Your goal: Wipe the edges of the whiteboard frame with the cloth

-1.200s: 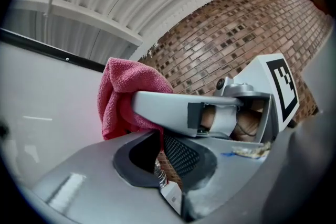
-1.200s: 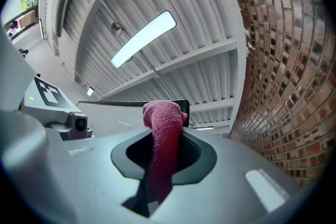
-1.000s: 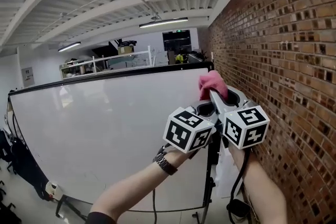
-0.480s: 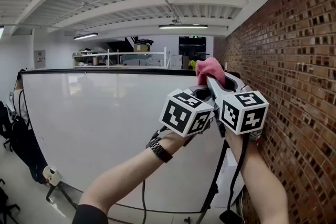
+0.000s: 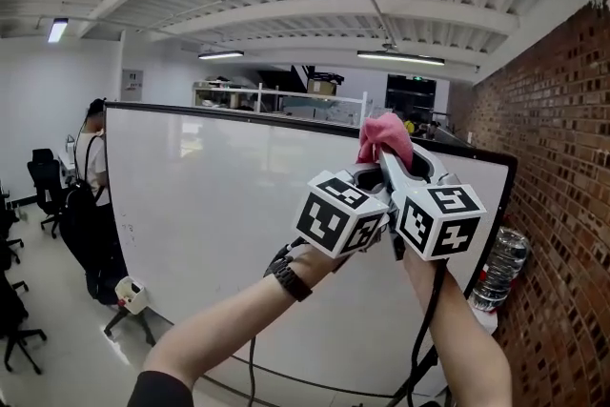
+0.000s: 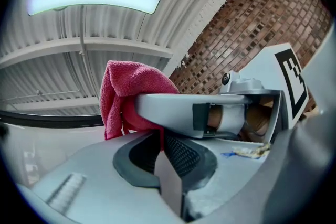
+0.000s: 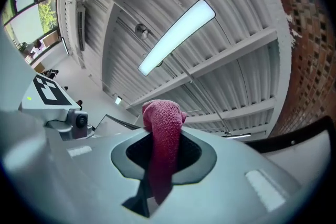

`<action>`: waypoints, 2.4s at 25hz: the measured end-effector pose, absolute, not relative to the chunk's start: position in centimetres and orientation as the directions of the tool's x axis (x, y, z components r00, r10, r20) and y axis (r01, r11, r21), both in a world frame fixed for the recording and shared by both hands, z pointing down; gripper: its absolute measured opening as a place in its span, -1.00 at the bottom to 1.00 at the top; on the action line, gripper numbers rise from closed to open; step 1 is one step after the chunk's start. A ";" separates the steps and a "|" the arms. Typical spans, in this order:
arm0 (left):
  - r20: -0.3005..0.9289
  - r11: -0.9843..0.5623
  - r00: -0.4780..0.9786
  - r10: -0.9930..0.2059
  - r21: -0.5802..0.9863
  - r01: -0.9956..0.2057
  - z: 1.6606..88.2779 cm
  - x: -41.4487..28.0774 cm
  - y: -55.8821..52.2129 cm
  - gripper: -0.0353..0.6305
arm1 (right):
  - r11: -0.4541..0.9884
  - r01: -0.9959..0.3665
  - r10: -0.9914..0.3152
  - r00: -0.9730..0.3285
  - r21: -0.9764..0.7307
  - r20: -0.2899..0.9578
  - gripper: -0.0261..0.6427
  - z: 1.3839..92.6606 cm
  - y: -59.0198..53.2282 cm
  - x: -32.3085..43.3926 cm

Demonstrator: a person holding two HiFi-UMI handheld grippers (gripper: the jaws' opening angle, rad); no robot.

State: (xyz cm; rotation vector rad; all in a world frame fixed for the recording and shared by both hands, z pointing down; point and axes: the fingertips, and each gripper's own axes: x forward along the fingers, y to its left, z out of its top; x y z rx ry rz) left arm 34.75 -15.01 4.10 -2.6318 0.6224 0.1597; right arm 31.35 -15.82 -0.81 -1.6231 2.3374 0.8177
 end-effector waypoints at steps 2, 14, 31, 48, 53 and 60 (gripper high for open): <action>-0.209 -0.805 0.887 -0.412 -0.373 -0.461 4.4 32.8 -15.4 -0.83 | 0.285 -0.901 -0.789 -0.415 0.328 -0.454 -0.72 -0.6 -16.1 29.5; -0.260 -0.821 0.845 -0.467 -0.226 -0.524 4.6 22.7 -16.8 -0.83 | 0.336 -0.848 -0.768 -0.498 0.409 -0.402 -0.72 -0.3 -16.9 20.3; -0.220 -0.736 0.799 -0.560 -0.312 -0.601 6.0 13.6 -22.7 -0.84 | 0.327 -0.846 -0.773 -0.496 0.421 -0.396 -0.73 1.3 -22.7 11.2; -0.133 -0.764 0.855 -0.501 -0.395 -0.509 4.4 6.2 -27.0 -0.84 | 0.376 -0.857 -0.678 -0.513 0.351 -0.526 -0.72 -1.4 -26.6 3.1; -0.152 -0.764 0.849 -0.506 -0.379 -0.523 4.4 5.3 -27.8 -0.84 | 0.389 -0.849 -0.675 -0.527 0.357 -0.516 -0.72 -1.2 -27.1 1.9; -0.191 -0.759 0.833 -0.520 -0.344 -0.553 4.8 3.8 -29.3 -0.83 | 0.400 -0.845 -0.687 -0.532 0.354 -0.494 -0.72 -0.4 -28.6 0.3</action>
